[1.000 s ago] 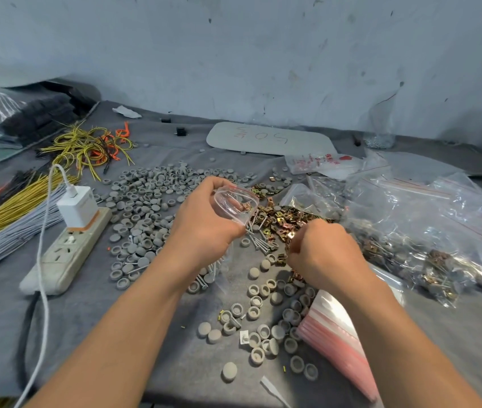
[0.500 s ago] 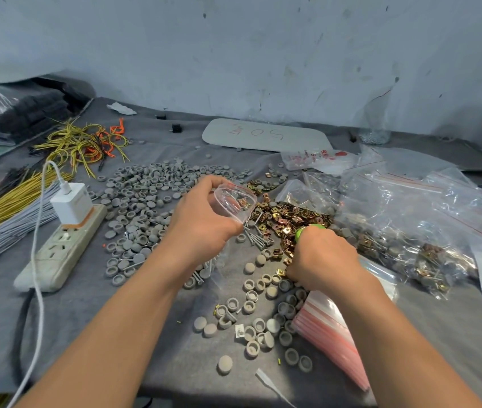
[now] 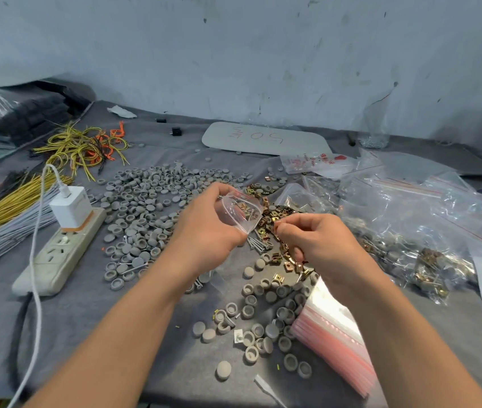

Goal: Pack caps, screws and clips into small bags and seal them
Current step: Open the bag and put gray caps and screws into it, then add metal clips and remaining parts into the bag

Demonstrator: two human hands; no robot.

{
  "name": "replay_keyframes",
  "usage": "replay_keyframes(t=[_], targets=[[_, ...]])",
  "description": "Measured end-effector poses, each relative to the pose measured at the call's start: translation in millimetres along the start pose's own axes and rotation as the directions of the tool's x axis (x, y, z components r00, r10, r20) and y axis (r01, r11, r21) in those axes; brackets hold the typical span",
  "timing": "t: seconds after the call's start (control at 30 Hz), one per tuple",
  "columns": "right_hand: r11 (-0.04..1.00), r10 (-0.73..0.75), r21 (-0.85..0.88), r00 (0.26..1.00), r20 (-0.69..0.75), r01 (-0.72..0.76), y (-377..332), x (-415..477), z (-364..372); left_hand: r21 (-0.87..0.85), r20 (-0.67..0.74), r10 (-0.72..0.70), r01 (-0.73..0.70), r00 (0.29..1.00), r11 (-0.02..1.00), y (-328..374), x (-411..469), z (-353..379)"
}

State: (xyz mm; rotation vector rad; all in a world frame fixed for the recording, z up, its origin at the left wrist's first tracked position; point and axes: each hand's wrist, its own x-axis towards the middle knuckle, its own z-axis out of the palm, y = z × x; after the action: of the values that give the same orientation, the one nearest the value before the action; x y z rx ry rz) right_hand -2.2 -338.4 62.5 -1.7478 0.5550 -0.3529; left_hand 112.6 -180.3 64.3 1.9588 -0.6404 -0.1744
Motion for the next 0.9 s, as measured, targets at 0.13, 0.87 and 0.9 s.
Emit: replay_keyframes(t=[0.13,0.87,0.9], targets=[[0.995,-0.061,0.083,0.997,0.047,0.057,-4.9,-3.3,5.2,0.032,0.033,0.035,-0.037,0.999,0.999,-1.4,-0.7,3.7],[0.989,-0.054,-0.144,0.984,-0.168,0.030,-4.3,2.6,-2.3,-0.163,0.172,-0.045,0.073,0.984,0.984,5.2,-3.9,-0.2],[0.931,-0.098,-0.363,0.985,-0.143,0.039,0.0,3.4,-2.1,-0.228,0.183,-0.072,0.114,0.980,0.967,6.6,-3.4,-2.0]])
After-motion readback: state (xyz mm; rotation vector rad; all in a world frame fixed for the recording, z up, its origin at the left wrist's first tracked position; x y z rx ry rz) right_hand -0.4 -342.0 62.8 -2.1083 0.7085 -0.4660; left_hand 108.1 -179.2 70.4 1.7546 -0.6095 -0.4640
